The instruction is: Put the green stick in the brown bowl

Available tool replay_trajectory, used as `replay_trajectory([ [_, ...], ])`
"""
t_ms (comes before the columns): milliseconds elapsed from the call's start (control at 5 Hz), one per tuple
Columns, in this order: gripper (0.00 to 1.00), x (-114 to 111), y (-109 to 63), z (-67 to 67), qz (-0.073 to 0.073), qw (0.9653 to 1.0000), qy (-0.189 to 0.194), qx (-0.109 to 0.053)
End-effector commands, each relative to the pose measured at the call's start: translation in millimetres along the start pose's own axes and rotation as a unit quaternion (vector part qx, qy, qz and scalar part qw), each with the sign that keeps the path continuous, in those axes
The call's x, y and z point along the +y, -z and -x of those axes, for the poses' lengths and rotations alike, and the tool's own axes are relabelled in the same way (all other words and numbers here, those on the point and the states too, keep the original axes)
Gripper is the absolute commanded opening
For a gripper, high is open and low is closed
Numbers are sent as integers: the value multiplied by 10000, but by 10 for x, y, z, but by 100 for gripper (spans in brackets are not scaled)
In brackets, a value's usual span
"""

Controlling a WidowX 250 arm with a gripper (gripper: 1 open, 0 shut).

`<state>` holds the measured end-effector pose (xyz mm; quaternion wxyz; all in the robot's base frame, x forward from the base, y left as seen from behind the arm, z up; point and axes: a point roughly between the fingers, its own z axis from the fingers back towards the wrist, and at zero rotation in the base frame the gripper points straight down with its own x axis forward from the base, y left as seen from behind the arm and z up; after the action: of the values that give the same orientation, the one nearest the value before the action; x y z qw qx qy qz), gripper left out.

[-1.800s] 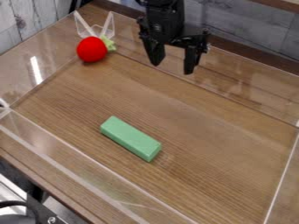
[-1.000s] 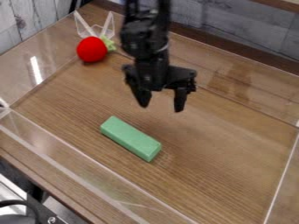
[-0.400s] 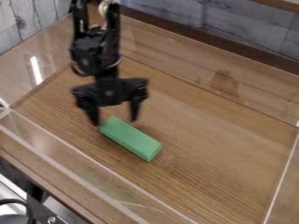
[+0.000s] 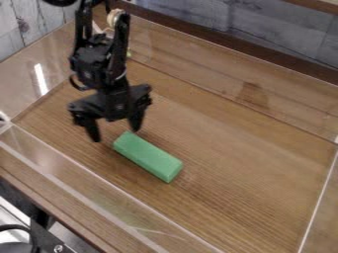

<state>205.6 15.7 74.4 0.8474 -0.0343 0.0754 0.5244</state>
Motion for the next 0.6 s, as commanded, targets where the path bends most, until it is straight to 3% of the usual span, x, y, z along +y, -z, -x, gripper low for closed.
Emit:
replay_trajectory([
  [0,100,-32,-107,-10,251,9979,-598,-29],
  [200,100,-161,-61,126,320,9948,-962,38],
  [400,100,-240,-55,293,341,9950,-935,4],
])
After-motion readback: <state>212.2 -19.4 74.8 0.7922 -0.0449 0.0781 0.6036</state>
